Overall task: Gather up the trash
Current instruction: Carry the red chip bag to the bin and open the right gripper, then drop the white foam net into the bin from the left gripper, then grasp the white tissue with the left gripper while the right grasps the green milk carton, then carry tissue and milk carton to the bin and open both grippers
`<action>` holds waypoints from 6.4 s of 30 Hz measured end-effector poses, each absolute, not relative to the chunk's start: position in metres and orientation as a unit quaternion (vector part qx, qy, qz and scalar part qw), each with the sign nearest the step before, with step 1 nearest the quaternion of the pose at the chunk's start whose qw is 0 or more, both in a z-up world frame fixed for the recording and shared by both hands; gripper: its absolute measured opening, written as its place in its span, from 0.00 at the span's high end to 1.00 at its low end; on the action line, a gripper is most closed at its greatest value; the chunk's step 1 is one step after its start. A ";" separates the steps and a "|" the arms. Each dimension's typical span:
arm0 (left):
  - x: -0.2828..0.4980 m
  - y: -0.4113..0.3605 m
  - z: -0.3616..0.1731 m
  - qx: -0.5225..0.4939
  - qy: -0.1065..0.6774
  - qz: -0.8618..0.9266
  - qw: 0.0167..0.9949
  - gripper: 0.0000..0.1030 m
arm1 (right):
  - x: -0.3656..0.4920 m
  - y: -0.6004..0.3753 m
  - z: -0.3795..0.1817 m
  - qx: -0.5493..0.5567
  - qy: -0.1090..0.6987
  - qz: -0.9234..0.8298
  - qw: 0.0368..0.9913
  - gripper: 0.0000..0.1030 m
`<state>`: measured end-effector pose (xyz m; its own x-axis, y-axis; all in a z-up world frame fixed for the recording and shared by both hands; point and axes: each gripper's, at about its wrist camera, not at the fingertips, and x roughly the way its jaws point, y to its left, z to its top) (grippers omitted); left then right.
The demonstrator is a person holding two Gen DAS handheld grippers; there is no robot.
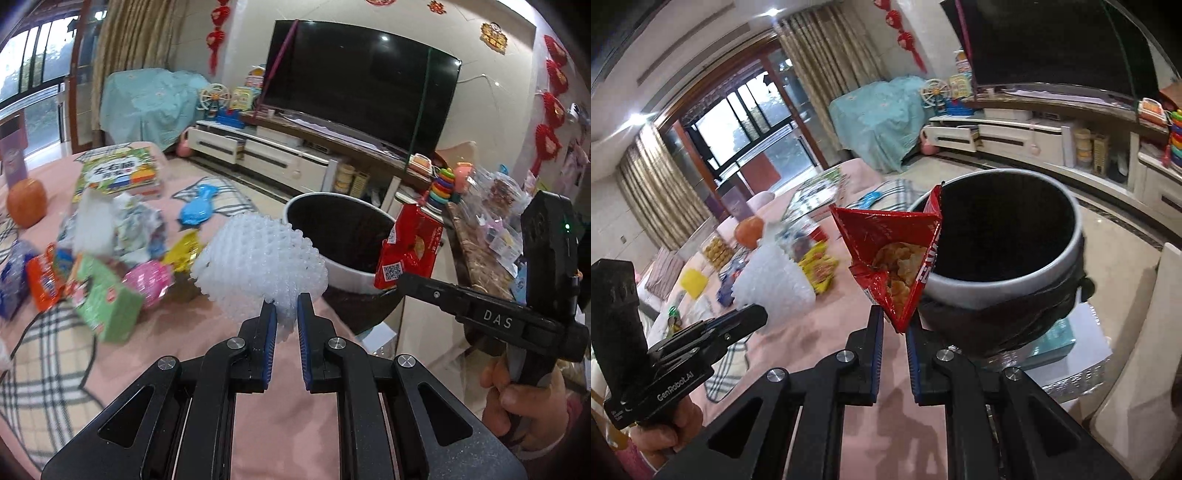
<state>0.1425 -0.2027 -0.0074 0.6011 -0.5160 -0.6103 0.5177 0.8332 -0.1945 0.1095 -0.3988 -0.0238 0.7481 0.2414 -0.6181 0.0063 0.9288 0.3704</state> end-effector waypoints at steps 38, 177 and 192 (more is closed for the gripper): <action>0.207 -0.294 -0.024 0.027 0.389 -0.318 0.864 0.50 | 0.141 -0.468 -0.031 0.205 0.371 0.017 0.906 0.92; 0.164 -0.243 -0.010 0.029 0.386 -0.292 0.875 0.54 | 0.130 -0.441 -0.018 0.163 0.357 0.050 0.919 0.47; 0.204 -0.293 -0.005 0.052 0.395 -0.302 0.866 0.54 | 0.162 -0.480 -0.020 0.179 0.368 0.025 0.912 0.47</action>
<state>0.2038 -0.2929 -0.0046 0.5056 -0.4824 -0.7153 0.5651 0.8117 -0.1480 0.1616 -0.4797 -0.0205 0.7281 0.1770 -0.6622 0.0865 0.9346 0.3449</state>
